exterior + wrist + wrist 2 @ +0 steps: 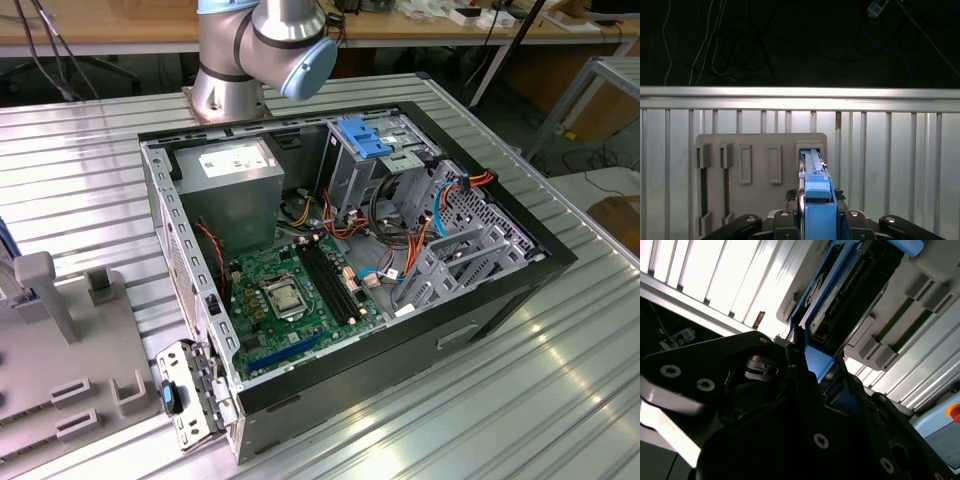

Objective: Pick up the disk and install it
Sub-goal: 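Pick up the disk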

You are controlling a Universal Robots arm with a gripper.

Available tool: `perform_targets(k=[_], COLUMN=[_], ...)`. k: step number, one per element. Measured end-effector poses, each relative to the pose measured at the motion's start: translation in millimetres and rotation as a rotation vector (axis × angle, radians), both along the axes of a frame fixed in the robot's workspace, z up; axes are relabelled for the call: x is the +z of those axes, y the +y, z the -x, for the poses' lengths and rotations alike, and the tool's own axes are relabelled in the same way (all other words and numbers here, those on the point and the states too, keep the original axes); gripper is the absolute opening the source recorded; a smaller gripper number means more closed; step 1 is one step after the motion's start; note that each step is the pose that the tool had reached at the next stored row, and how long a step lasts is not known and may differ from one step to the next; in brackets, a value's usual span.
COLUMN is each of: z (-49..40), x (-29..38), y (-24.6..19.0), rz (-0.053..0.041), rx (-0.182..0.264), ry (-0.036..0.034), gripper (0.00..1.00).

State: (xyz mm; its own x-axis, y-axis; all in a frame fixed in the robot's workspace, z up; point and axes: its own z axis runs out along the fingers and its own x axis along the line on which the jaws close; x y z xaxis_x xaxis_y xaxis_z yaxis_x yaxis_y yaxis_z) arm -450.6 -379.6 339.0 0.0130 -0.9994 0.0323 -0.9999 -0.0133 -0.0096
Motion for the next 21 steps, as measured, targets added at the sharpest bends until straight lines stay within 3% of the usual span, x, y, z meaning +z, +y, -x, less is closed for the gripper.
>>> perform_targets(k=[13, 17, 21], z=[0.0, 0.0, 0.0], x=[24.2, 36.3, 42.9], y=[0.0, 0.0, 0.0], rz=[0.0, 0.0, 0.0], rx=[0.0, 0.0, 0.0], ry=[0.0001, 0.0, 0.0001], gripper=[0.37, 0.37, 0.37])
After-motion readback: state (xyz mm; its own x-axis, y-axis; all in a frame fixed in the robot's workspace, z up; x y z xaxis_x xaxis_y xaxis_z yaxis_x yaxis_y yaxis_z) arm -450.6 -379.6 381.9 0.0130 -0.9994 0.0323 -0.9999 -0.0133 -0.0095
